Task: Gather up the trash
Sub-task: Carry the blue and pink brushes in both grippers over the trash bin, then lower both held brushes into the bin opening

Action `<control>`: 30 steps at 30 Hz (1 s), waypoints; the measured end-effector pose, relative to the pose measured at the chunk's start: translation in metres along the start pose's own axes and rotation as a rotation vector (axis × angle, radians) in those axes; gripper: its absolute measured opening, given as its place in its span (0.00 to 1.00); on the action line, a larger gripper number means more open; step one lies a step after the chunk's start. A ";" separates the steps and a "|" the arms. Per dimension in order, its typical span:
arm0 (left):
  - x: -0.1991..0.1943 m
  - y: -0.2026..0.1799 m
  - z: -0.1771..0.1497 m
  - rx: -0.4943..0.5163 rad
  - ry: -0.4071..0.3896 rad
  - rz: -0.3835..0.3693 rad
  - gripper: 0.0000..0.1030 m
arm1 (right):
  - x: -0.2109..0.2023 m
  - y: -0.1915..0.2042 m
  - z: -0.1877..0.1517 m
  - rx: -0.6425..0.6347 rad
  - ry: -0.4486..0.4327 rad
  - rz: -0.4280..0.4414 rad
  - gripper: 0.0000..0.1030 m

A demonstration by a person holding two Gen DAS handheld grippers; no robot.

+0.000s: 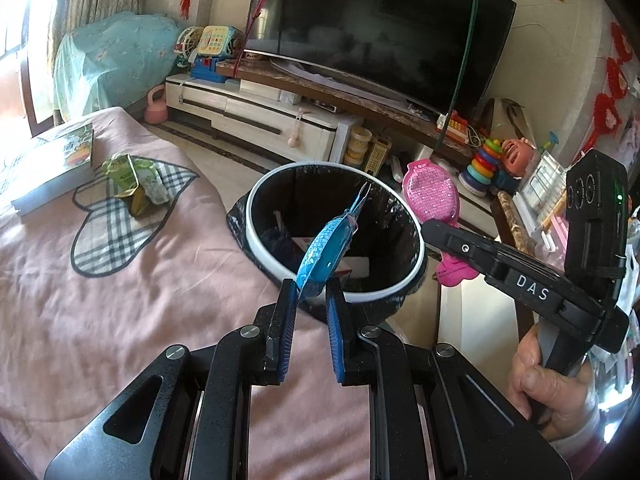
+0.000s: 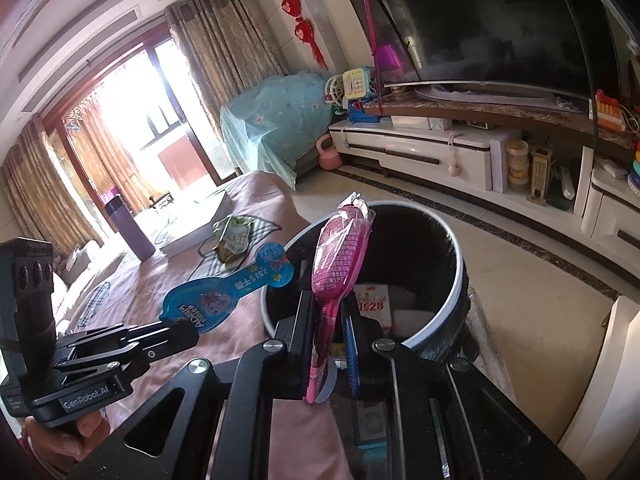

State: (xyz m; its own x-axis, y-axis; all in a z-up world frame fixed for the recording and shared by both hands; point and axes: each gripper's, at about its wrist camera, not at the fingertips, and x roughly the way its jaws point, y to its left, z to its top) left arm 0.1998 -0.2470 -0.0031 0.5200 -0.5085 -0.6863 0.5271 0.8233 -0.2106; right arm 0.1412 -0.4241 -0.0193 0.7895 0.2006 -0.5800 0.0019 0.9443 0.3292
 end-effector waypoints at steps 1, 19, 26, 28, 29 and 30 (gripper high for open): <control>0.002 -0.001 0.003 0.000 -0.001 0.002 0.14 | 0.002 -0.002 0.002 0.001 0.000 -0.002 0.13; 0.039 -0.002 0.029 -0.001 0.018 0.032 0.14 | 0.029 -0.023 0.019 0.004 0.038 -0.028 0.13; 0.048 -0.003 0.034 0.002 0.025 0.035 0.13 | 0.040 -0.028 0.020 0.003 0.062 -0.040 0.13; 0.050 -0.003 0.035 0.001 0.027 0.035 0.13 | 0.042 -0.030 0.021 0.001 0.066 -0.040 0.13; 0.051 -0.003 0.035 0.001 0.027 0.035 0.13 | 0.043 -0.030 0.022 -0.001 0.067 -0.041 0.13; 0.051 -0.003 0.036 0.002 0.027 0.035 0.13 | 0.043 -0.030 0.022 -0.003 0.069 -0.041 0.13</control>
State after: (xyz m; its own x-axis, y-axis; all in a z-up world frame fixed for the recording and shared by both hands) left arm 0.2490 -0.2841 -0.0129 0.5198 -0.4723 -0.7119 0.5104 0.8399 -0.1846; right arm 0.1888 -0.4495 -0.0380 0.7449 0.1788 -0.6428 0.0316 0.9529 0.3017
